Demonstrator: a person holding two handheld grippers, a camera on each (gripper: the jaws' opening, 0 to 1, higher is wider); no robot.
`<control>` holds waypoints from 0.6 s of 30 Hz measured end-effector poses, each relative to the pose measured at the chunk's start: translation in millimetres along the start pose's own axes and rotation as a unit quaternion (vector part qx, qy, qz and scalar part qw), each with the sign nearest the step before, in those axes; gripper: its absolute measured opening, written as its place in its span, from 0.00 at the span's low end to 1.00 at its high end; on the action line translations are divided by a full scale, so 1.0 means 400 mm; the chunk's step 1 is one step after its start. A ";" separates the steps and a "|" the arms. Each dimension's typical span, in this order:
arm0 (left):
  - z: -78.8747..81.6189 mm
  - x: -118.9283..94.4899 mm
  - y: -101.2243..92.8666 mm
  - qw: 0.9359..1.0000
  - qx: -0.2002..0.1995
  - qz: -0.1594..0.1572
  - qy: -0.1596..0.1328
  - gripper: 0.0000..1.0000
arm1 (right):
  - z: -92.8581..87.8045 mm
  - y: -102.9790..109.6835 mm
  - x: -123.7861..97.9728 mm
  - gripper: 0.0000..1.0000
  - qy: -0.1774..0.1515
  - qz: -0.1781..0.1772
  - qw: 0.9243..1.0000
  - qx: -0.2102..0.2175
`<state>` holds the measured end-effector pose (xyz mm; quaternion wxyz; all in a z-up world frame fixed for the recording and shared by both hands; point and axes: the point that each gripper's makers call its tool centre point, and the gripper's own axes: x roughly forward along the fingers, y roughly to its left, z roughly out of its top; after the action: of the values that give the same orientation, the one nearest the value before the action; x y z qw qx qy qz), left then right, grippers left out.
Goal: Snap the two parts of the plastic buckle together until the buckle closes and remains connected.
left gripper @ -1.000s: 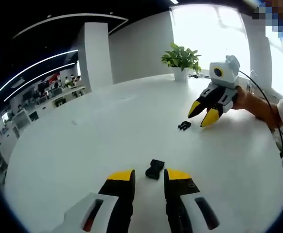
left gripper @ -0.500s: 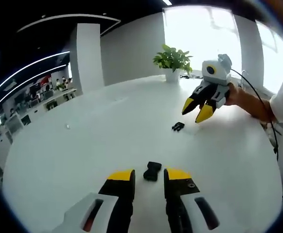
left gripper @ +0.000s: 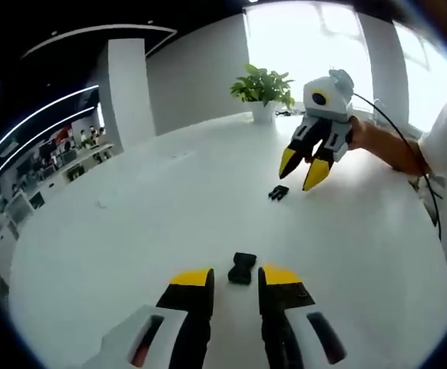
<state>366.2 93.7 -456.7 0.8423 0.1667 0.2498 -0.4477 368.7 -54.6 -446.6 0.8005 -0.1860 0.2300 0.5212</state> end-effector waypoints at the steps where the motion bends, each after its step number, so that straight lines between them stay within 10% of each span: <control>1: -0.001 0.001 -0.001 1.000 0.001 -0.003 0.000 0.23 | 0.000 -0.001 0.000 0.24 -0.002 0.002 1.000 0.002; 18: -0.007 0.003 -0.008 0.999 -0.004 -0.032 -0.010 0.21 | -0.015 -0.007 0.016 0.24 -0.022 0.027 0.999 0.020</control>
<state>363.4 92.6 -460.0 0.8306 0.1511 0.2482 -0.4750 372.4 -54.1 -455.1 0.7946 -0.1521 0.2280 0.5418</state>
